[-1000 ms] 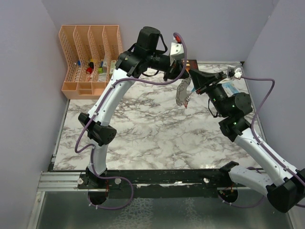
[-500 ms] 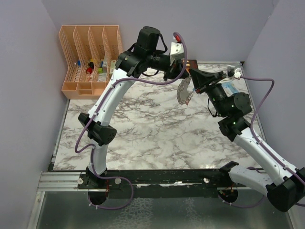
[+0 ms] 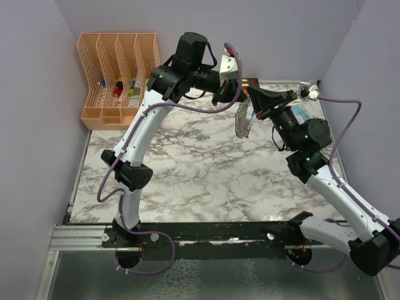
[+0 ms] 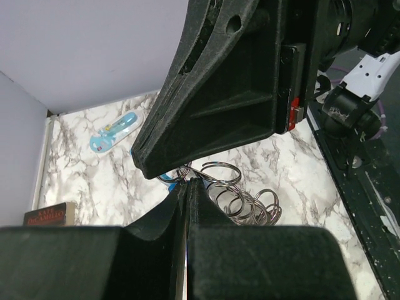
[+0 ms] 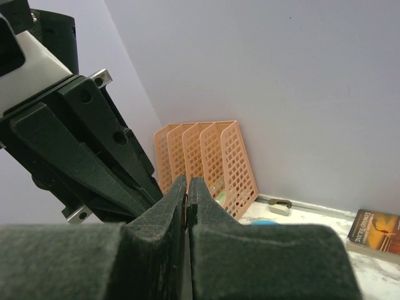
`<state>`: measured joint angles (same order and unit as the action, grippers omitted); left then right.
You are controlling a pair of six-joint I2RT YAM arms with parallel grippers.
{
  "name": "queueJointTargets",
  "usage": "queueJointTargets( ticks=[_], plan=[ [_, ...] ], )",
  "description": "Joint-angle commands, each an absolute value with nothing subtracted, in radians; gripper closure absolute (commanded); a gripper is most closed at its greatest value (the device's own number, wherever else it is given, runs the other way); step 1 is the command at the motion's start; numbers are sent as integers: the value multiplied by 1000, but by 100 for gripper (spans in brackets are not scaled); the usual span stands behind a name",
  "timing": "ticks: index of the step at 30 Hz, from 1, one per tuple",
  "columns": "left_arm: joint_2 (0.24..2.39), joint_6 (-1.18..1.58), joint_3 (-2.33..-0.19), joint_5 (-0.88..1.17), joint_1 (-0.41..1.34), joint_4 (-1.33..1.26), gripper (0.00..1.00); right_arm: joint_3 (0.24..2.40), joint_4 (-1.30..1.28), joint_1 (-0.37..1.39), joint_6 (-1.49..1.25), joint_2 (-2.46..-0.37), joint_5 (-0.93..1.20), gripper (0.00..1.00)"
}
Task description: Put the keys on the keyring
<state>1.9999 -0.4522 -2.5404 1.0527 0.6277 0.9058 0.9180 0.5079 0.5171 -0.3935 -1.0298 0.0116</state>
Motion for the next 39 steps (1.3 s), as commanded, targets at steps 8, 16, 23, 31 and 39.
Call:
queueJointTargets(
  ticks=[8, 16, 23, 31, 39],
  plan=[
    [1931, -579, -2630, 1141, 663, 1032, 100, 963, 222, 506, -405, -1071, -55, 99],
    [1936, -594, -2678, 1118, 663, 1033, 100, 985, 132, 506, -414, -1088, 3, 99],
    [1937, -594, -2692, 1116, 663, 1032, 100, 971, 98, 506, -425, -1061, 12, 99],
    [1942, -618, -2698, 1091, 661, 1038, 100, 932, 77, 506, -433, -1021, 50, 99],
    [1948, -652, -2687, 1051, 660, 1051, 100, 913, 60, 506, -435, -965, 51, 99]
  ],
)
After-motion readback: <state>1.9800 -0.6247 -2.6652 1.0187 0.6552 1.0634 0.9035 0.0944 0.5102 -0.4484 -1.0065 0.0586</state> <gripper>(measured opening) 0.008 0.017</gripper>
